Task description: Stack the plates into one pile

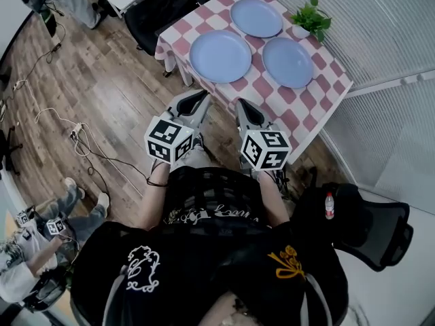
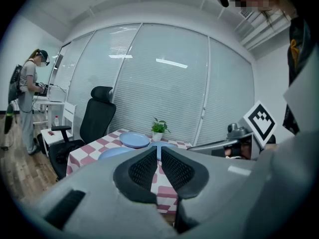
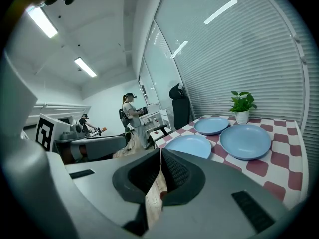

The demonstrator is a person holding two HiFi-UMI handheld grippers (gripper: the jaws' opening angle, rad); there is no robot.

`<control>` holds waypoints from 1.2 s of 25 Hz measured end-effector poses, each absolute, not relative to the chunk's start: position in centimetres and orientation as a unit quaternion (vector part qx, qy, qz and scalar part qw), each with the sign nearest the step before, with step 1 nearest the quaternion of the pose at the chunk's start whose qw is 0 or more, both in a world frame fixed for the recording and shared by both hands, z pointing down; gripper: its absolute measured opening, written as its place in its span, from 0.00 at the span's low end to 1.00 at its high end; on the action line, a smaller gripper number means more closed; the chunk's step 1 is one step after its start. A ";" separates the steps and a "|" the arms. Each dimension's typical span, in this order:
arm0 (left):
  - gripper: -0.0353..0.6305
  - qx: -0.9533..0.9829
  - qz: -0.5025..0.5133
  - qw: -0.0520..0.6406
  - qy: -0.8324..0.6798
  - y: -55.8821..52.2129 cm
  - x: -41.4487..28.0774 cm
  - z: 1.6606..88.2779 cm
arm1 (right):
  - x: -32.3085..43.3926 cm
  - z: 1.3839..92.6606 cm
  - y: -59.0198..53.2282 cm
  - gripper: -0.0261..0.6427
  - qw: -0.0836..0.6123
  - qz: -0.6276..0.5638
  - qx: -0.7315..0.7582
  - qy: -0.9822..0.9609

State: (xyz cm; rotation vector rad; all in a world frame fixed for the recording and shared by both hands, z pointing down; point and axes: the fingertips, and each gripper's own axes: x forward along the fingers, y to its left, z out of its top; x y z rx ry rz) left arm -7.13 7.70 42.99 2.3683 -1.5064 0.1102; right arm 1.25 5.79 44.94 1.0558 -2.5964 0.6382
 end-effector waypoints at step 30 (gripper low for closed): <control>0.09 0.832 0.042 0.239 -0.499 -1.4 -13.7 48.6 | 3.9 48.3 -5.3 0.06 0.153 0.264 0.479 -0.823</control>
